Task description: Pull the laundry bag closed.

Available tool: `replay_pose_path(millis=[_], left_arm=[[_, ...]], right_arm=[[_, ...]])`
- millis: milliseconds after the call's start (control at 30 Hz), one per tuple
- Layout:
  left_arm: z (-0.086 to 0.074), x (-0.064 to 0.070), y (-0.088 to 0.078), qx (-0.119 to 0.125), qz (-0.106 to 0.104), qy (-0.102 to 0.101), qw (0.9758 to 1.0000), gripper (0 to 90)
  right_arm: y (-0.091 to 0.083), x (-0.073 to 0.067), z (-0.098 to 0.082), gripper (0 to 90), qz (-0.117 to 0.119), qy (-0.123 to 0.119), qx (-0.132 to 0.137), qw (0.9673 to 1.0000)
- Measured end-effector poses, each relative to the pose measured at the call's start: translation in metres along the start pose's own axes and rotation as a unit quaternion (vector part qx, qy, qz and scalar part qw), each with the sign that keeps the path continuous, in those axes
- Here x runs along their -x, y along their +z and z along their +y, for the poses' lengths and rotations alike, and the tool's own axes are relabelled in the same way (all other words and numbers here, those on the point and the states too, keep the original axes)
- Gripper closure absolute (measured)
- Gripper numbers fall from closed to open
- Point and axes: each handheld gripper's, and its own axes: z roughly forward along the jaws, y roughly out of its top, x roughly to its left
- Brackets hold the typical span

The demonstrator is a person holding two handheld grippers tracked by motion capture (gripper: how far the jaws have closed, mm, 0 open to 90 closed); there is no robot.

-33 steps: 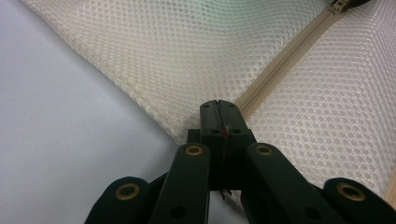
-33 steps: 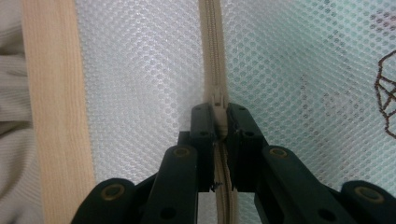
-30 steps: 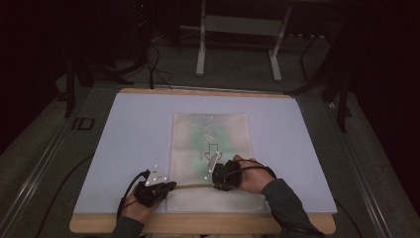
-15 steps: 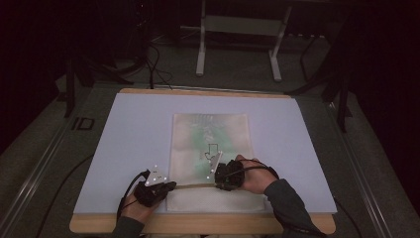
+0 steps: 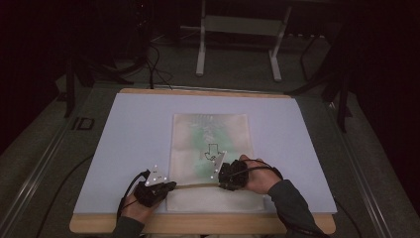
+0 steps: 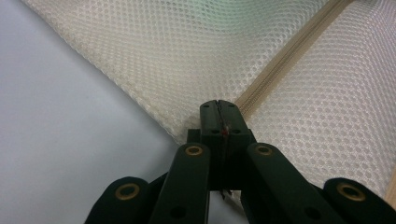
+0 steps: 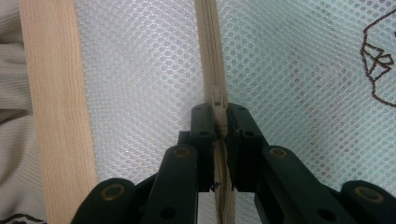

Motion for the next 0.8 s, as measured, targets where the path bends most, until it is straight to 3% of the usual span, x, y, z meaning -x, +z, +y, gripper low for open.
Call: replay_pose_path(millis=[133, 800], left_arm=[[0.000, 0.000, 0.000, -0.001, 0.000, 0.000, 1.0000, 89.5], [0.000, -0.001, 0.000, 0.000, -0.003, -0.002, 1.0000, 89.5]], right_arm=[[0.000, 0.000, -0.002, 82.3, -0.005, 0.001, -0.009, 0.9999], [-0.004, 0.002, -0.020, 82.3, -0.001, 0.020, 0.000, 0.9998]])
